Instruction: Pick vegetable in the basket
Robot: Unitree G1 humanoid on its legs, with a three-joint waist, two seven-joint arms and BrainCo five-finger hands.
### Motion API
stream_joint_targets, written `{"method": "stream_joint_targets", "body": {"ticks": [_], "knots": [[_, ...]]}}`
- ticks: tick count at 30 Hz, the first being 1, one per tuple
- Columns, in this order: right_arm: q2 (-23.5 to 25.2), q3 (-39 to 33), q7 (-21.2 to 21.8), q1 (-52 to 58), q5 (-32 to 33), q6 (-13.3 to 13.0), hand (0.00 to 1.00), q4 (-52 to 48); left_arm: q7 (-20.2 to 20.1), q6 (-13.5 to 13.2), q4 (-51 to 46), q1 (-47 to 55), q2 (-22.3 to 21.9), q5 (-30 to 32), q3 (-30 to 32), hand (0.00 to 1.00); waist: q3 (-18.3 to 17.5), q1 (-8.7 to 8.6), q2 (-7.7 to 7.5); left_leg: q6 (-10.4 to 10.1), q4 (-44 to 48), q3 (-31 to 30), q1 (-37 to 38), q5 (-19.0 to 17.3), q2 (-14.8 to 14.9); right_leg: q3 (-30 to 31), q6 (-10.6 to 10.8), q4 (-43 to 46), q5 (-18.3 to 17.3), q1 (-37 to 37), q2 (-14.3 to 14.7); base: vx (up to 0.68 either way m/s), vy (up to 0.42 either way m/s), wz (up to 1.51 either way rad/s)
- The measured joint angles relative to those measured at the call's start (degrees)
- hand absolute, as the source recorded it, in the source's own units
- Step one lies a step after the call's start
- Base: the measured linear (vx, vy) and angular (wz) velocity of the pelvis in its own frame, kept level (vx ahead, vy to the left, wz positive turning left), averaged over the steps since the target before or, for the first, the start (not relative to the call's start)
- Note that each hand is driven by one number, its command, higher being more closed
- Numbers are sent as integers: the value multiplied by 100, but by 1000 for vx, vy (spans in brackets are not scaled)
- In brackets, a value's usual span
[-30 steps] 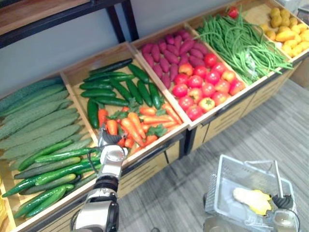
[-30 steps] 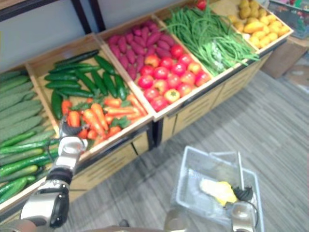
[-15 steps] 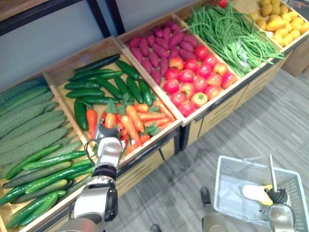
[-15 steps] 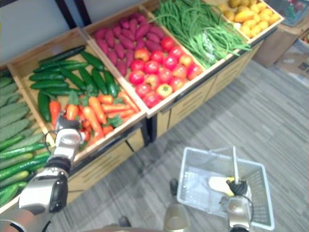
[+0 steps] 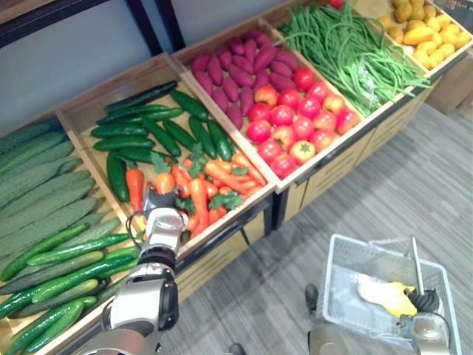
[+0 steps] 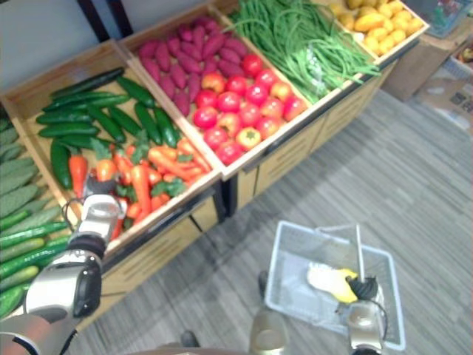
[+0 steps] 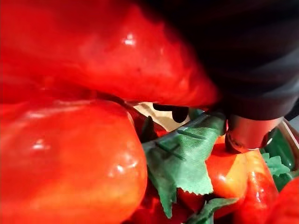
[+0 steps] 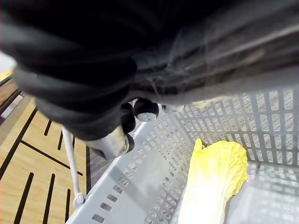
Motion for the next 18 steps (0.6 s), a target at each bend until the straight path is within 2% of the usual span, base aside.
{"method": "stream_joint_targets", "body": {"ticks": [3,9,13,18], "knots": [[1,-8,0,35,1,0,100,-1,3,2,-123,51,-26,-1,-61,100,13,-12,-24,2,6,-82,37,1,-4,-139,0,0,0,95,-23,-35,-37,15],[123,-78,-1,116,1,2,100,0,61,0,-1313,465,-98,23,-214,100,11,62,-22,34,15,-315,-28,32,-45,-358,0,1,0,171,-100,-28,-32,18],[249,-194,-2,156,1,9,100,0,183,-7,-1947,701,-169,233,-376,100,8,165,-27,51,15,-459,-44,46,-77,-533,0,1,0,248,-151,-26,-19,17],[277,-238,-2,137,-1,9,100,-1,213,-5,-2403,909,-169,475,-427,100,4,186,-30,72,32,-600,-124,62,-112,-658,0,1,0,270,-200,-22,-19,15]]}}
